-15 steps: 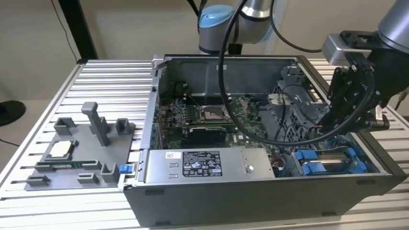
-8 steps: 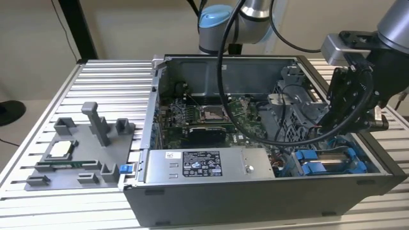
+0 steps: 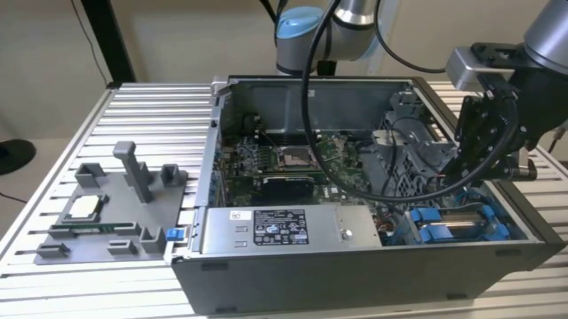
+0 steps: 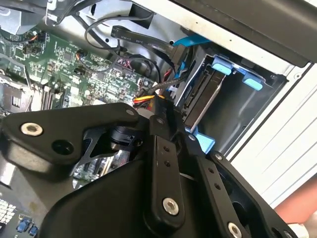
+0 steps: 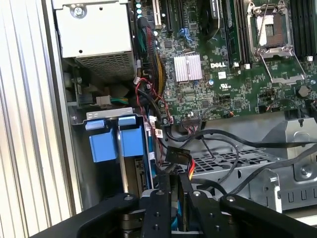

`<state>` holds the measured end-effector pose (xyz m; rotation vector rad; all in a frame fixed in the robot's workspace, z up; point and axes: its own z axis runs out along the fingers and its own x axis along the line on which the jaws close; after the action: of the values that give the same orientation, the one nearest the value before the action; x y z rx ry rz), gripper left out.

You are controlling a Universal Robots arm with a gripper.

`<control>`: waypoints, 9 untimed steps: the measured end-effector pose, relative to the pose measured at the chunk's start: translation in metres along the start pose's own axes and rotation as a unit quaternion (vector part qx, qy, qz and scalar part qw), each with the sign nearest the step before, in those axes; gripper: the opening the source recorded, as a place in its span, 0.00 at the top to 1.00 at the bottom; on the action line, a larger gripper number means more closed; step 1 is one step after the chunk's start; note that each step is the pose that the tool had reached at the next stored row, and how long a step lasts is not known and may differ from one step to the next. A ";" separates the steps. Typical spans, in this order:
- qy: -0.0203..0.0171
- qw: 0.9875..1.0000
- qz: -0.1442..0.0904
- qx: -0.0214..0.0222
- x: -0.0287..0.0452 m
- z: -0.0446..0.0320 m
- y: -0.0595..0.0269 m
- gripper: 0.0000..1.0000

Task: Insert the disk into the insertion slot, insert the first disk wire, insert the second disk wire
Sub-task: 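Insert the first disk wire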

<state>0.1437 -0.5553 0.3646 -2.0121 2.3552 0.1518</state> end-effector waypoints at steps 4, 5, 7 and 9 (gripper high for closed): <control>0.010 1.000 0.000 0.002 -0.0001 0.0000 0.0000 1.00; 0.018 1.000 0.000 0.003 -0.0001 0.0000 0.0001 1.00; 0.035 0.999 0.000 0.005 -0.0006 0.0001 0.0001 1.00; 0.053 0.999 0.000 0.008 -0.0022 0.0003 0.0004 1.00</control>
<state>0.1437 -0.5530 0.3645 -2.0614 2.4095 0.0262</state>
